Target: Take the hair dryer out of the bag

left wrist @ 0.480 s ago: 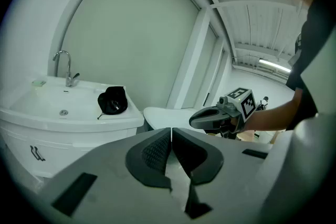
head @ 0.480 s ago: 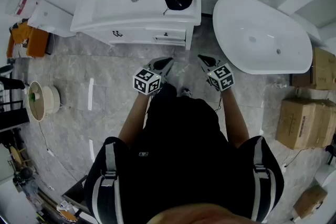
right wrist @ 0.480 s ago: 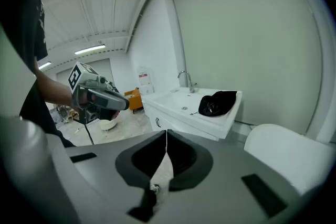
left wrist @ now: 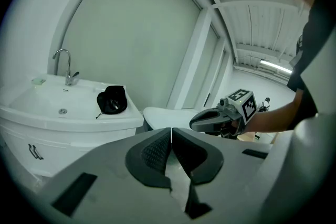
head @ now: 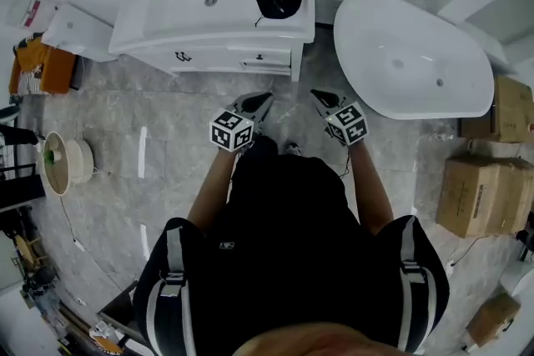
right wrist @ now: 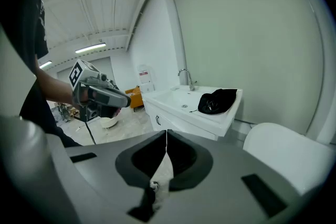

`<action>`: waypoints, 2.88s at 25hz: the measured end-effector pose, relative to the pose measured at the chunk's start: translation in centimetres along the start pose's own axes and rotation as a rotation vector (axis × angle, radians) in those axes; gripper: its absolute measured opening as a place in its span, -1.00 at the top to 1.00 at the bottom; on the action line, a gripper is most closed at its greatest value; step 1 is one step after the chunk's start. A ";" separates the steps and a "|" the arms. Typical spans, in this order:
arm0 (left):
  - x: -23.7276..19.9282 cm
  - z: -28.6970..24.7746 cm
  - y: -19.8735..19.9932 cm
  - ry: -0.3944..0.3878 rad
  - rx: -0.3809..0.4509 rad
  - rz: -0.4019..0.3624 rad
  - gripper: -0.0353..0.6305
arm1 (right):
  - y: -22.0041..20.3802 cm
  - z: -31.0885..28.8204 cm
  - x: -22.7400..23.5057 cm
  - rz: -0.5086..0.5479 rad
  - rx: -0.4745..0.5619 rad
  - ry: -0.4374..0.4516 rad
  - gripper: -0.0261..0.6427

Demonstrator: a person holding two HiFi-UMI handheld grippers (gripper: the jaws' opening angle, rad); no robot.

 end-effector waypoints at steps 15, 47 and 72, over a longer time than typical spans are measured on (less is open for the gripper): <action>-1.4 -1.0 0.8 0.036 0.016 0.011 0.84 | -0.5 -1.4 1.5 0.012 -0.012 -0.004 0.74; -7.1 -5.2 4.8 -0.011 0.020 0.027 0.84 | -0.2 -4.9 5.8 -0.013 -0.078 -0.043 0.74; -16.5 -12.7 11.4 -0.078 -0.025 0.091 0.83 | 3.8 -13.7 14.2 -0.001 -0.170 -0.017 0.74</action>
Point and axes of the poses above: the fingertips, and each gripper's own axes: z backward along the fingers, x to its right, y out of its top, the point moved 6 cm from there along z, backward along the fingers, and after that the axes turned 11 degrees about z, right-handed, at the moved point
